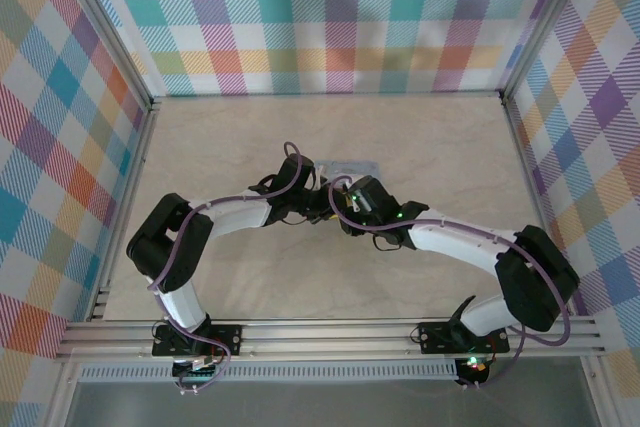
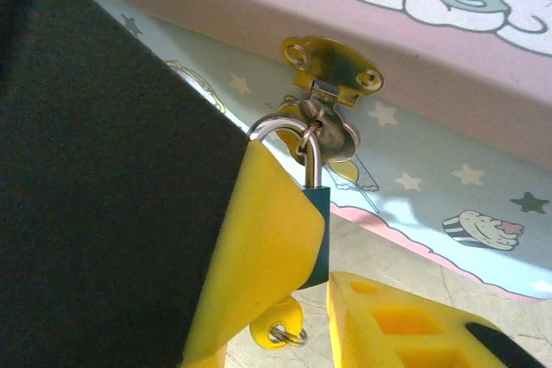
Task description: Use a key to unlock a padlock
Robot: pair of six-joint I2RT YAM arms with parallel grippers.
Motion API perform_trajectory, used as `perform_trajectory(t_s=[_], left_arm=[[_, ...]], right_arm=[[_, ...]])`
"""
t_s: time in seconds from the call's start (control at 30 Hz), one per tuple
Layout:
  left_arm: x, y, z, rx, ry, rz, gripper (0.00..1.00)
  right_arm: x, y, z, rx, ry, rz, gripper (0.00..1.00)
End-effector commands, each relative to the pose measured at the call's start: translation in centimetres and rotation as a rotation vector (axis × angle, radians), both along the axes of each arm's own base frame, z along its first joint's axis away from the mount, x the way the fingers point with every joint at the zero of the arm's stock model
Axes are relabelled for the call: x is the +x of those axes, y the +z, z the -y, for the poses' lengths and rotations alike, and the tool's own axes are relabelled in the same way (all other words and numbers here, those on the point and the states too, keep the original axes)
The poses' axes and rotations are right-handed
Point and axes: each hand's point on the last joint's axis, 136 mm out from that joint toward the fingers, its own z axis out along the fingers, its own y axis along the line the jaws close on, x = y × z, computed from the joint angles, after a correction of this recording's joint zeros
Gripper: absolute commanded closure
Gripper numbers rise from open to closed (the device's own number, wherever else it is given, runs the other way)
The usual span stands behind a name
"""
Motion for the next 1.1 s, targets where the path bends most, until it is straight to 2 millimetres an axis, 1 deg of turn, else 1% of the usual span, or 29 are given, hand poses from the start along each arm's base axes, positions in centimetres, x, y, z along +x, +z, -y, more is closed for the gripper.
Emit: perform_trajectory(t_s=[0.0, 0.1, 0.13, 0.3, 0.43, 0.57, 0.73, 0.9, 1.07], left_arm=[[0.1, 3.2, 0.8, -0.061, -0.033, 0.059, 0.98], [0.2, 3.2, 0.8, -0.063, -0.033, 0.059, 0.98], [0.1, 3.2, 0.8, -0.064, -0.034, 0.06, 0.98], [0.1, 3.0, 0.7, -0.055, -0.032, 0.06, 0.98], [0.0, 2.1, 0.5, -0.041, -0.024, 0.046, 0.94], [0.0, 1.1, 0.1, -0.015, -0.006, 0.037, 0.88], [-0.1, -0.3, -0.4, 0.009, 0.008, 0.021, 0.85], [-0.2, -1.9, -0.7, 0.032, 0.023, -0.002, 0.77], [-0.3, -2.8, -1.3, 0.058, 0.047, -0.007, 0.6]], right_arm=[[0.7, 1.4, -0.8, 0.01, 0.015, 0.042, 0.7], [0.6, 1.3, -1.1, 0.006, 0.038, 0.035, 0.95], [0.6, 1.2, -1.2, 0.006, 0.043, 0.033, 1.0], [0.4, 0.8, -1.1, 0.005, 0.042, 0.027, 1.0], [0.1, 0.1, -1.0, 0.011, 0.04, 0.011, 1.0], [-0.2, -0.8, -0.9, 0.013, 0.044, -0.004, 1.0], [-0.7, -2.1, -0.9, 0.014, 0.059, -0.022, 1.0], [-0.8, -3.6, -1.0, 0.006, 0.059, -0.036, 1.0], [-0.7, -4.9, -0.9, -0.005, 0.047, -0.053, 1.0]])
